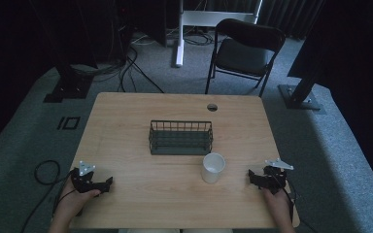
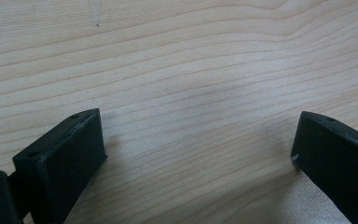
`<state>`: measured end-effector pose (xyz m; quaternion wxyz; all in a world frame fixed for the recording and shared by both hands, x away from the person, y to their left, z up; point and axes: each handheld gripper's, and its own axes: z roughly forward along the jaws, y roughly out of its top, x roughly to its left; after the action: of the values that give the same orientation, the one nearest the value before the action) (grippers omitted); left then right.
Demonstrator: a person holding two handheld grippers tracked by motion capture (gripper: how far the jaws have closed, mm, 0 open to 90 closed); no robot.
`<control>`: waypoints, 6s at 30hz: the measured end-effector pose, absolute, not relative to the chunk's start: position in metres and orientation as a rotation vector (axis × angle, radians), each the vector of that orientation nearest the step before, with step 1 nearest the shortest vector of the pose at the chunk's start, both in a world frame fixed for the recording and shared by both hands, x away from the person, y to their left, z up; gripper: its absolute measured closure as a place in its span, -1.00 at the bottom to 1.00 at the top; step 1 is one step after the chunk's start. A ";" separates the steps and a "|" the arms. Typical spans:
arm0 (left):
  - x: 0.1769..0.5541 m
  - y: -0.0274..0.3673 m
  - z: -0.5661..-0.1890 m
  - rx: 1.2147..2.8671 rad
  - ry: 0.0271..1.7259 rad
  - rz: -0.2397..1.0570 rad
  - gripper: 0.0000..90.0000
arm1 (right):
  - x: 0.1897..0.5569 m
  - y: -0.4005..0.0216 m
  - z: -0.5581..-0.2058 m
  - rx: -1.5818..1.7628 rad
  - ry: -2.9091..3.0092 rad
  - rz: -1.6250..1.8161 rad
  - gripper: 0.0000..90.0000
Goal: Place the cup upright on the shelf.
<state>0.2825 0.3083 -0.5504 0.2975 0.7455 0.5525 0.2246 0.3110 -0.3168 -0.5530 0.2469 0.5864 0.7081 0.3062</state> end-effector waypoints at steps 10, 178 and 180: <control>0.283 0.308 -0.550 1.984 1.467 0.595 -0.95 | 0.311 -0.317 -0.553 1.599 1.931 0.835 -0.76; 0.314 0.001 -0.508 2.100 0.517 0.366 -0.88 | 0.311 -0.317 -0.553 1.600 1.934 0.837 -0.76; 0.315 -0.003 -0.508 2.069 0.528 0.369 -0.88 | 0.311 -0.317 -0.553 1.600 1.934 0.837 -0.76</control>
<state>0.3148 -0.0029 -0.5081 0.4681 0.8437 0.2154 0.1504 0.3107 -0.3168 -0.5528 0.2455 0.5861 0.7086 0.3068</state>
